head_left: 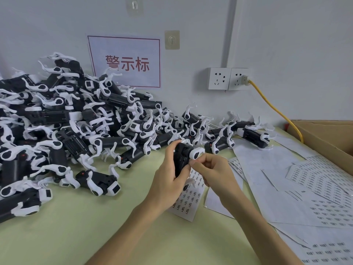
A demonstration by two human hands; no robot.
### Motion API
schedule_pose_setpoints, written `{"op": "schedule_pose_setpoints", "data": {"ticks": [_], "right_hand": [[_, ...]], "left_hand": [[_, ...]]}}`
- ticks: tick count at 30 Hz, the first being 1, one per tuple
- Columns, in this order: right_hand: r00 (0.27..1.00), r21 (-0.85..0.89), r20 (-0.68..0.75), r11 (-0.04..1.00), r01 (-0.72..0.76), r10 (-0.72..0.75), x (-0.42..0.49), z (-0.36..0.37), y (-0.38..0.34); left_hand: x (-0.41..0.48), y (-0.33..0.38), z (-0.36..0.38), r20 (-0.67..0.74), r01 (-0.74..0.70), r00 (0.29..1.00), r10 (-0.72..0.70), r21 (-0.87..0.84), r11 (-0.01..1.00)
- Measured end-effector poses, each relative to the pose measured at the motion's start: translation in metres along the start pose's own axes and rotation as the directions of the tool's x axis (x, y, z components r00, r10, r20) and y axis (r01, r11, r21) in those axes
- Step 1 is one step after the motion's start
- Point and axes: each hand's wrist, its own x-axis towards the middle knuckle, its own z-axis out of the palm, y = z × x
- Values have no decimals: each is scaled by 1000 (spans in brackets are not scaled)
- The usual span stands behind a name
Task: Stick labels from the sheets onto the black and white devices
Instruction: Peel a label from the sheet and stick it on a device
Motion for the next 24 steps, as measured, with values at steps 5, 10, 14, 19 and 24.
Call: {"op": "schedule_pose_setpoints", "data": {"ticks": [5, 10, 14, 19, 24], "right_hand": [[1000, 13, 5, 1000, -19, 19, -1, -1, -1], [999, 30, 9, 999, -35, 35, -2, 0, -4], [1000, 62, 4, 998, 10, -10, -2, 3, -4], [1000, 83, 16, 997, -8, 7, -1, 0, -5], [1000, 95, 6, 995, 1, -1, 0, -2, -5]], "left_hand": [[0, 1, -1, -6, -14, 1000, 14, -9, 1000], [2, 4, 0, -4, 11, 1000, -11, -132, 991], [5, 11, 1, 2, 122, 992, -127, -298, 947], [8, 16, -5, 61, 316, 938, -340, -549, 774], [10, 25, -10, 77, 322, 928, -363, -655, 684]]}}
